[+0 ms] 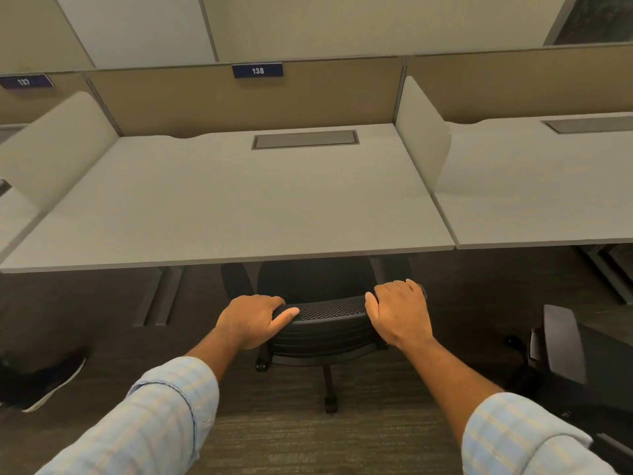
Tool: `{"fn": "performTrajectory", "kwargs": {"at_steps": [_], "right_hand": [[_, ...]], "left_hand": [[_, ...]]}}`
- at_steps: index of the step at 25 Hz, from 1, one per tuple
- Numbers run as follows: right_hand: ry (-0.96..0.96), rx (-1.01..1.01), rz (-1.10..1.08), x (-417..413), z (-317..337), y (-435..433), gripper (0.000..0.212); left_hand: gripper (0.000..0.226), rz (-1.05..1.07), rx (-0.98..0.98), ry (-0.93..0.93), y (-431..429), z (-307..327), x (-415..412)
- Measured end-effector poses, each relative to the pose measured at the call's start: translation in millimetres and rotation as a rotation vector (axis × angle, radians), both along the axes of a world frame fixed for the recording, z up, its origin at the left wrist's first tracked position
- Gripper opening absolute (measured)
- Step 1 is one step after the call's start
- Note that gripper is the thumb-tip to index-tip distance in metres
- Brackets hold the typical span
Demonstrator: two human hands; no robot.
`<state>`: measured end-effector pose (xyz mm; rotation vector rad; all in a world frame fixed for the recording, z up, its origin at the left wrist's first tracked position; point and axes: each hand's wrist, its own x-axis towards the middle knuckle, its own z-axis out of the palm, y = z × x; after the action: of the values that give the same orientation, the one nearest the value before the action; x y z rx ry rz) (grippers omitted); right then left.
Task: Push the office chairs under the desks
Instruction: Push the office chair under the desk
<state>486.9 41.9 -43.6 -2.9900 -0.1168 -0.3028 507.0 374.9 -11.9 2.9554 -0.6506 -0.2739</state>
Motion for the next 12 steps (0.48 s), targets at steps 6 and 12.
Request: {"fn": "performTrajectory", "kwargs": {"at_steps": [6,12], "right_hand": [[0.016,-0.015,-0.074,-9,-3,8,0.069],[0.218,-0.023,-0.08,-46,-2,24,0.094]], "left_hand": [[0.059,0.049,-0.003,-0.054,-2,4,-10],[0.068,0.015,-0.143,-0.232,-28,-10,-38]]}}
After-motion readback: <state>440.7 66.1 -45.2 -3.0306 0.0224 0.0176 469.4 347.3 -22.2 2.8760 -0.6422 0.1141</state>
